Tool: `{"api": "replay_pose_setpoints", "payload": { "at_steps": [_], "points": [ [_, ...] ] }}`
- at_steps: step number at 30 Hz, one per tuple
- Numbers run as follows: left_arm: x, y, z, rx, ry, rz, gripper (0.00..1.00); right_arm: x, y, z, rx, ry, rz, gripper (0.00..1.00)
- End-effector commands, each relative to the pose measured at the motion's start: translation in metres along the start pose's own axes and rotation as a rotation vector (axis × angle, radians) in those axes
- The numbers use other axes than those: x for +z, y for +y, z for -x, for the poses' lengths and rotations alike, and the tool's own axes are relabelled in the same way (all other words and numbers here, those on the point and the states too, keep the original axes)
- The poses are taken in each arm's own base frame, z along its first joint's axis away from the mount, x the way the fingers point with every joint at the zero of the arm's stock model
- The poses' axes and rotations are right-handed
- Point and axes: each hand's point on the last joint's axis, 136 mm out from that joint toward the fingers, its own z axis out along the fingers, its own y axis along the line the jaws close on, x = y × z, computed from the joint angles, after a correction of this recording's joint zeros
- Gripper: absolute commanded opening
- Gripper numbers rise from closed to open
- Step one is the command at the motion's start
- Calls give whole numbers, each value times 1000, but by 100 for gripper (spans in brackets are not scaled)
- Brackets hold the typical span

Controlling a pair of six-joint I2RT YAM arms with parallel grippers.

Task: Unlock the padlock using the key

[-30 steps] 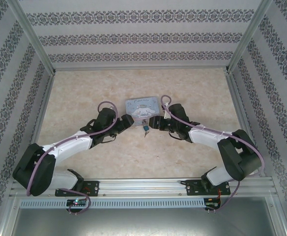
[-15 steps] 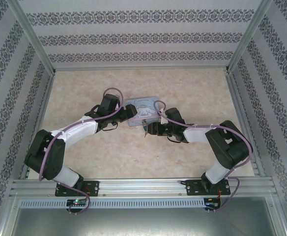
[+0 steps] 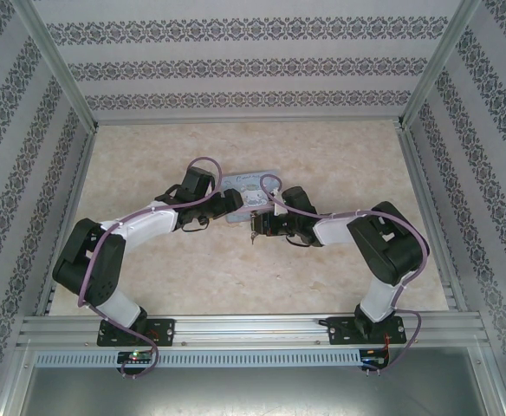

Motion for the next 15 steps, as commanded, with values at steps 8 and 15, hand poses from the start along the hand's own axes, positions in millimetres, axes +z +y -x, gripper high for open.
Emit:
{"api": "replay_pose_setpoints", "payload": {
  "at_steps": [8,15],
  "points": [
    [-5,0,4,1,-2,-16,90,-6,-8,-2,49,2,60,2],
    [-6,9,5,49,-8,39,90,-8,-8,-3,94,-7,70,0]
  ]
}}
